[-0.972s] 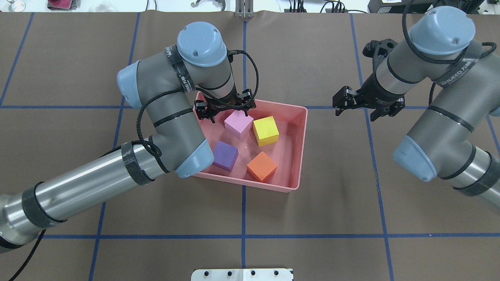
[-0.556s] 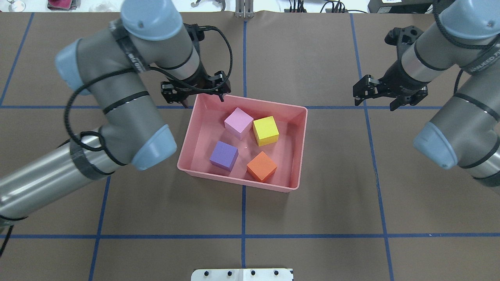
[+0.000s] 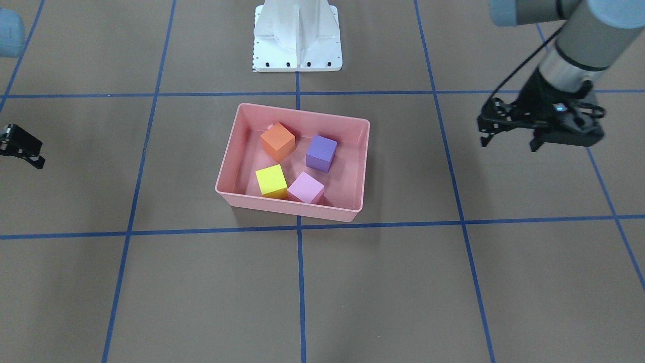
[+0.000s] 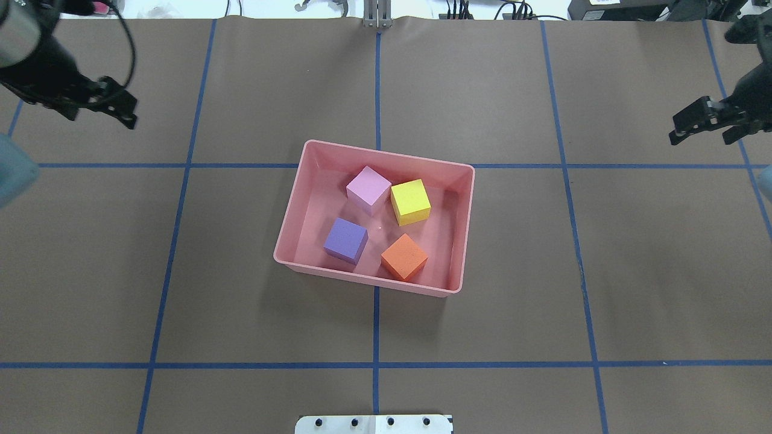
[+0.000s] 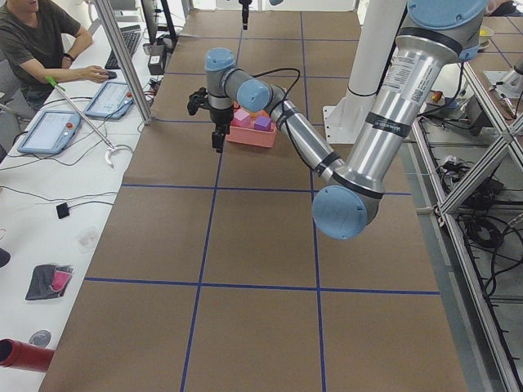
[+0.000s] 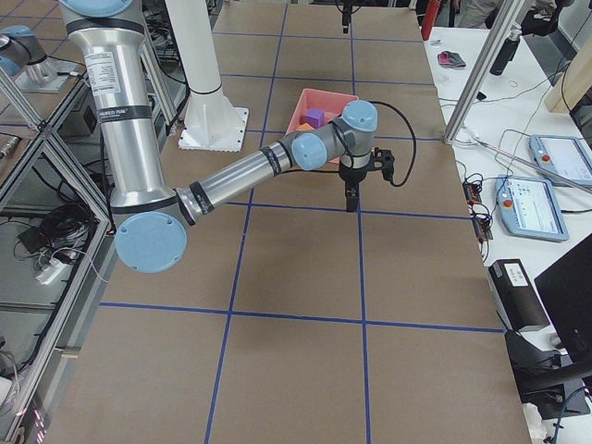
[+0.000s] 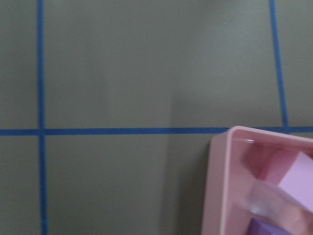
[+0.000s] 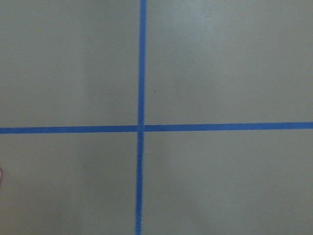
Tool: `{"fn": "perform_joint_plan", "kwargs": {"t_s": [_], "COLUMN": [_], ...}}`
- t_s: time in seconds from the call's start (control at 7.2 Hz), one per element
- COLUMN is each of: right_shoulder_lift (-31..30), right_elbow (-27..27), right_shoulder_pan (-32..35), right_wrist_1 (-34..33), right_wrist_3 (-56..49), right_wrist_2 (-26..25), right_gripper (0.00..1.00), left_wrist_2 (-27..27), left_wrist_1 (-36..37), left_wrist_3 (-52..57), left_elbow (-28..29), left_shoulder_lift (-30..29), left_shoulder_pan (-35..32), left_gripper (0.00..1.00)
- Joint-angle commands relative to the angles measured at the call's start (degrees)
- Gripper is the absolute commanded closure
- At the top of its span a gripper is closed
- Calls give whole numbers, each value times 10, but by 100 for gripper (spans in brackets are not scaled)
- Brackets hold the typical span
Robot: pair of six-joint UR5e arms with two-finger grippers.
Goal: Place blocks into pink bin with both arms
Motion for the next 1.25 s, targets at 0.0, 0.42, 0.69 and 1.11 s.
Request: {"fn": "perform_joint_plan", "kwargs": {"t_s": [0.0, 0.42, 0.69, 1.11], "right_shoulder_lift": [-45, -51, -50, -50], "right_elbow": [-35, -81, -80, -79], "right_shoulder_pan": [62, 114, 113, 113], "right_wrist_1": [3, 6, 6, 3], "right_wrist_3": [-141, -194, -194, -186], "right_wrist_2": [17, 51, 51, 51], "right_gripper": [0, 0, 0, 0], "left_wrist_2": [-54, -64, -68, -71], "left_wrist_1": [-4, -63, -86, -87], "left_wrist_3": [233, 394, 386, 318], "left_elbow": [89, 233, 240, 213], "left_shoulder_lift": [53, 88, 131, 148], "left_shoulder_pan": [-139, -244, -257, -274], "left_gripper": [1, 1, 1, 0]}}
